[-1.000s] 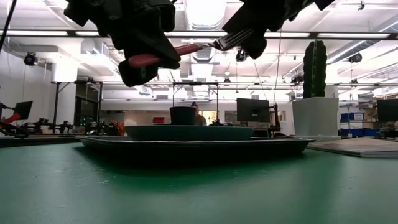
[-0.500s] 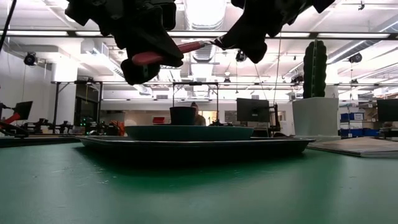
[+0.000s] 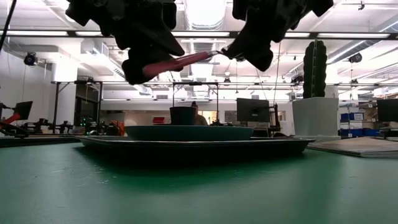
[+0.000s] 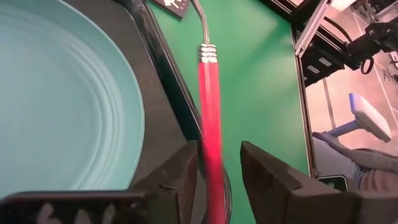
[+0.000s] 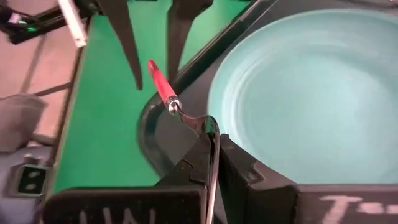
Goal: Pick and place plate/cup/fork/spoon on tray
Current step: Put the pink fork on the black serving tray to the right of the blue plate
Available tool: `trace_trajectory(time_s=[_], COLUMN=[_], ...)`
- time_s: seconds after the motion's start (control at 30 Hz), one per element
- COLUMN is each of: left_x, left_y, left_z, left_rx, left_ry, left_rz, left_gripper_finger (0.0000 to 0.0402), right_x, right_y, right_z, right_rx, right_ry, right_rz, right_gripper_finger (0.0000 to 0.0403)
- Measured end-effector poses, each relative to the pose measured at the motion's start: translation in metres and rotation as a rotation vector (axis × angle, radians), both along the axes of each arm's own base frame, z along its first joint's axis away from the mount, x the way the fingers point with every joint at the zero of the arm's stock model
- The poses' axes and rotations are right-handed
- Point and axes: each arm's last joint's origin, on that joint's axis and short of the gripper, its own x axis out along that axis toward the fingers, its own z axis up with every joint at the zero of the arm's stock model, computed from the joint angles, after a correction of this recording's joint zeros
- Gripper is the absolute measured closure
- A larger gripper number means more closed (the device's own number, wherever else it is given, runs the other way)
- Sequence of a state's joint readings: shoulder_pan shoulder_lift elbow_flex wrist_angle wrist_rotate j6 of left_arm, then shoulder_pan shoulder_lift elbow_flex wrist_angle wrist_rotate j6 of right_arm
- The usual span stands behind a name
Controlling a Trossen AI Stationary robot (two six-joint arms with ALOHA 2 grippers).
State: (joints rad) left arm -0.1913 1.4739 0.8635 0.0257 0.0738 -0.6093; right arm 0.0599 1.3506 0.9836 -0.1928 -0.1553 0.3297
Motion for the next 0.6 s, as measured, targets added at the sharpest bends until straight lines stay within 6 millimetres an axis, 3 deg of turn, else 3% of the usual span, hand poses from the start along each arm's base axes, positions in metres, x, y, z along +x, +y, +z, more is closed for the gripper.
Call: trace_trajectory(time_s=[0.2,0.6], left_x=[-0.005,-0.024], left_y=[0.001,0.009], left_z=[0.009,0.047], left_rx=[0.030,0.217], left_ry=[-0.028,-0.211], left_rz=[-0.023,0.021], left_gripper_finger=[0.0282,0.0281], right_x=[-0.006,-0.030], right_y=[-0.001,-0.003], right_z=[-0.007,-0.051], right_rx=[0.102,0.264], right_ry=[0.118,0.353], right_rz=[-0.014,-0.165], right_gripper_finger=[0.0394,0.0394])
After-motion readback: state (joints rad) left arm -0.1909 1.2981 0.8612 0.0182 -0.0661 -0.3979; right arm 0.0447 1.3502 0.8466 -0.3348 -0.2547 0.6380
